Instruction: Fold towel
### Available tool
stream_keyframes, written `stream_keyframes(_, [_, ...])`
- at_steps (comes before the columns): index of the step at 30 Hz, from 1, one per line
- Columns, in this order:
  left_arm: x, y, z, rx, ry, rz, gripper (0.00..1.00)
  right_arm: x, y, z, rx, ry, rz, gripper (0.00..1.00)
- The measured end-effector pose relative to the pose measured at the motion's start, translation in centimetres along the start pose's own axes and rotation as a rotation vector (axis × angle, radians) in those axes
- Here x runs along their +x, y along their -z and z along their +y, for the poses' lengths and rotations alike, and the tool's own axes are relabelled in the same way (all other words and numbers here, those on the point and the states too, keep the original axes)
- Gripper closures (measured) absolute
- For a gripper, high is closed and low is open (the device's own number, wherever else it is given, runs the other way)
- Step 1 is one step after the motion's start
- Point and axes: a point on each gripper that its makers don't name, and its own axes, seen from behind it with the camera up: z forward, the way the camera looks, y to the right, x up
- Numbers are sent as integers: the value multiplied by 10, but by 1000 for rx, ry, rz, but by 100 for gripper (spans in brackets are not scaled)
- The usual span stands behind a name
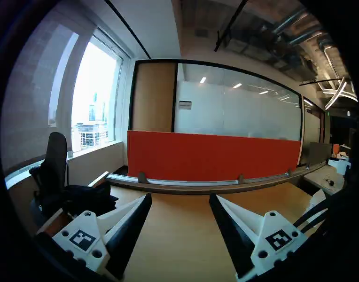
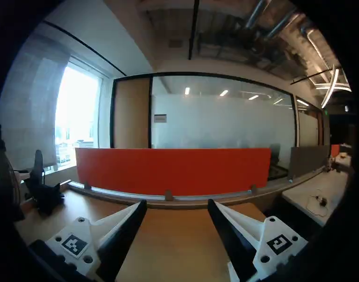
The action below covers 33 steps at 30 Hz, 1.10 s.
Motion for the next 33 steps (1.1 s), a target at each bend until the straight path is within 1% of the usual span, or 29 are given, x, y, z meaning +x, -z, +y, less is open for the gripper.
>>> stream_keyframes(9, [5, 1, -2, -5, 0, 28, 10, 2, -4, -10, 0, -11, 0, 0])
stream_keyframes(18, [3, 0, 5, -33, -14, 61, 10, -3, -7, -18, -8, -24, -5, 0])
stream_keyframes(21, [-1, 0, 5, -37, -21, 65, 10, -6, -7, -24, -2, -26, -12, 0])
stream_keyframes(27, [-11, -2, 4, -39, -27, 72, 10, -7, -4, -33, -4, 4, -12, 0])
stream_keyframes(33, [-27, -2, -4, -33, -31, 88, 10, -12, 3, -45, 2, 14, -15, 0])
